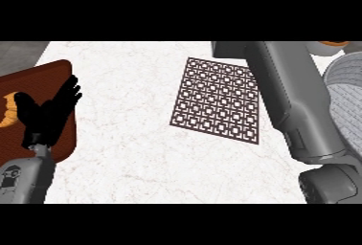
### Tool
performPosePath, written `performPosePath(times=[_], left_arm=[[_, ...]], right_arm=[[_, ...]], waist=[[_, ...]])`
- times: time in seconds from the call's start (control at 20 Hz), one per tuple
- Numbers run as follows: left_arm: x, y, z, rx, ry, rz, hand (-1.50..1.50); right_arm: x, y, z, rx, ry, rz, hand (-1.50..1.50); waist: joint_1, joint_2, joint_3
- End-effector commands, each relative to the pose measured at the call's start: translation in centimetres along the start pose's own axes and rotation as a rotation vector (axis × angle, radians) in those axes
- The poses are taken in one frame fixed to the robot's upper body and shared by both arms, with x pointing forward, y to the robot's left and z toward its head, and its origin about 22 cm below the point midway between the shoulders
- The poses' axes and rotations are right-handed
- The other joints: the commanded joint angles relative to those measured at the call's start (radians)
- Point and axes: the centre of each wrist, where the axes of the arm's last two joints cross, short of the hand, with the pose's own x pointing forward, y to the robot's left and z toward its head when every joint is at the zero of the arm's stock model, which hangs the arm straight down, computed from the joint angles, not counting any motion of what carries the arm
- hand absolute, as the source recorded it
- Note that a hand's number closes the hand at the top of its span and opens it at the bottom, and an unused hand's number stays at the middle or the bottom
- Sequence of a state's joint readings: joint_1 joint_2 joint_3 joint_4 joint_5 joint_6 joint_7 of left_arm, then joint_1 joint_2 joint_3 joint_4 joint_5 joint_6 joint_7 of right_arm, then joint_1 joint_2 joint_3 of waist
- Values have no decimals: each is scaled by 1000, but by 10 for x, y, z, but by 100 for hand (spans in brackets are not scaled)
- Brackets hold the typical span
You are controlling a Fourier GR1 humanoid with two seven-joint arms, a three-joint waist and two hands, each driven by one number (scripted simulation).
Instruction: Pick the lemon from the placemat and place it in the basket
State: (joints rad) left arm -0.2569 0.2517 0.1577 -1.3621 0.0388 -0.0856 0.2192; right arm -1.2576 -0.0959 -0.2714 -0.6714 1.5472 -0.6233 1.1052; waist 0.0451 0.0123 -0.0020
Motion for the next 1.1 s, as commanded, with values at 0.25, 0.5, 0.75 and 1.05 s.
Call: performPosePath(times=[0.25,0.5,0.75,1.05], left_arm=[[7,-8,-6,4,2,4,0],[15,5,-2,23,5,11,0],[-2,18,9,37,13,5,0],[0,6,10,37,18,7,0]], right_arm=[[8,-29,-68,-165,195,55,150],[-18,-24,-88,-239,245,200,150],[-42,-32,-115,-265,289,196,150],[-100,-18,-125,-221,287,245,150]], waist=[[-13,2,1],[-22,-5,1],[-32,-11,1],[-44,-15,2]])
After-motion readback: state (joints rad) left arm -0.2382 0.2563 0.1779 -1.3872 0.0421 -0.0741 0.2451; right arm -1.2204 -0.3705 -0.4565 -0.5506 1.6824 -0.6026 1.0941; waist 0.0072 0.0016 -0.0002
